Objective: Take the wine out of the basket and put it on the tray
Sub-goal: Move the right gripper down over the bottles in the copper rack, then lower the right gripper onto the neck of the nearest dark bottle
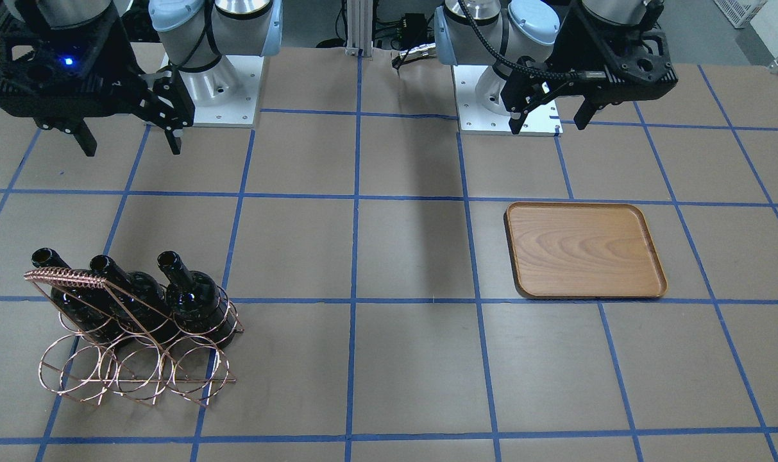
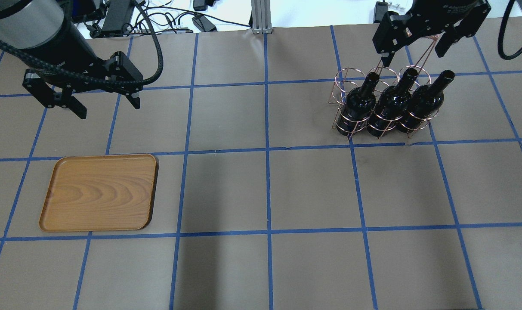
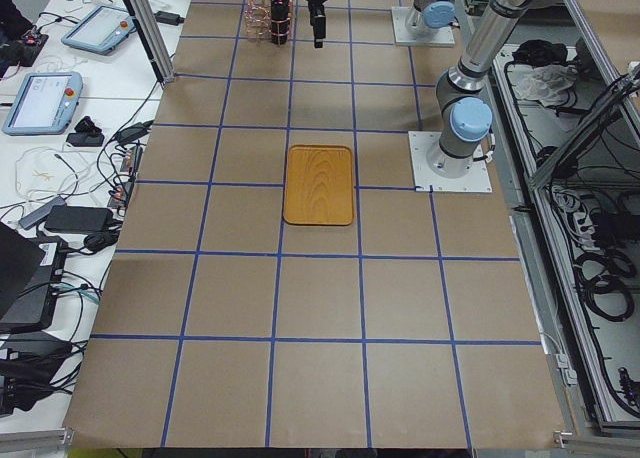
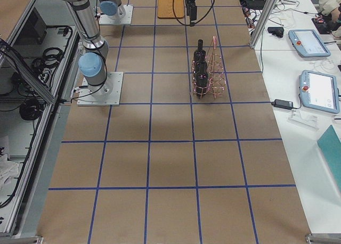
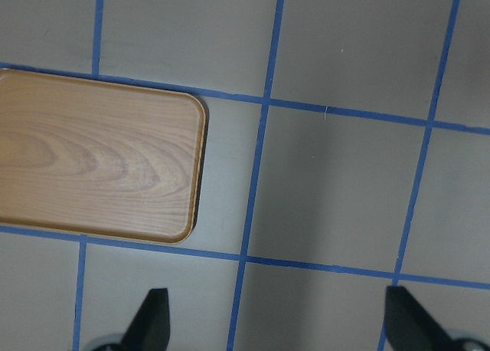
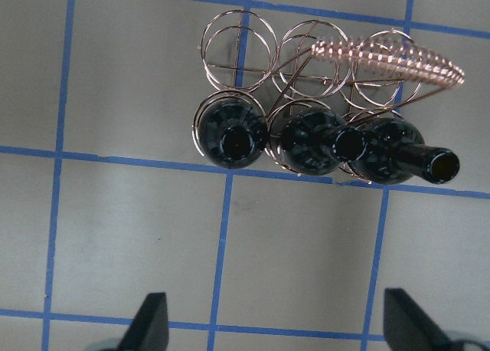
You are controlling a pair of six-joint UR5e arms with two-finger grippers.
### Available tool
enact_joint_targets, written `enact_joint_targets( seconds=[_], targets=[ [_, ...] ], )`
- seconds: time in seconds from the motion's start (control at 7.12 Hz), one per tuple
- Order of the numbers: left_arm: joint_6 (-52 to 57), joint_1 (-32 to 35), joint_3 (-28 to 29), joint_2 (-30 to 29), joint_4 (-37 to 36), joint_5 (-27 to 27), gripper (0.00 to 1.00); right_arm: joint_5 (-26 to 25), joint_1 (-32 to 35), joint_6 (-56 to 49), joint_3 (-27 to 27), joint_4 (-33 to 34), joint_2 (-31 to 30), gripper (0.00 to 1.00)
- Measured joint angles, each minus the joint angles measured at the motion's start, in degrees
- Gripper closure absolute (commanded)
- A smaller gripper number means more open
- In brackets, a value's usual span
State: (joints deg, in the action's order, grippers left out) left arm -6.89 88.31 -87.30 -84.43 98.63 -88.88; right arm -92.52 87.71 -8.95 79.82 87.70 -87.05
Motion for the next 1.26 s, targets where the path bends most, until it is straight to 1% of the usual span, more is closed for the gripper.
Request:
enact_joint_targets(
  seconds=[0.28,0.7,0.98,1.12,1.26],
  targets=[
    [0.01,0.02,0.08,1.13,3.39,-2.34,0.0,2.49,-3.52,-2.53,-0.07,2.38,2.92,0.02],
    [0.04,-0.31,0.26,1.87,6.41,-5.93,0.0,3.15,-4.19,-5.52,0.6,5.5,6.94,0.05],
    [0.04,-1.54,-0.68,1.21,7.45,-9.44,0.0,2.9,-4.21,-6.24,1.29,6.51,7.71,0.08],
    [0.04,-1.92,-1.05,0.88,7.61,-10.56,0.0,2.96,-4.21,-6.9,2.1,6.77,7.82,0.12],
    [0.04,-2.04,-1.23,0.82,7.7,-11.11,0.0,2.96,-4.28,-7.61,3.13,7.22,7.86,0.14]
  ],
)
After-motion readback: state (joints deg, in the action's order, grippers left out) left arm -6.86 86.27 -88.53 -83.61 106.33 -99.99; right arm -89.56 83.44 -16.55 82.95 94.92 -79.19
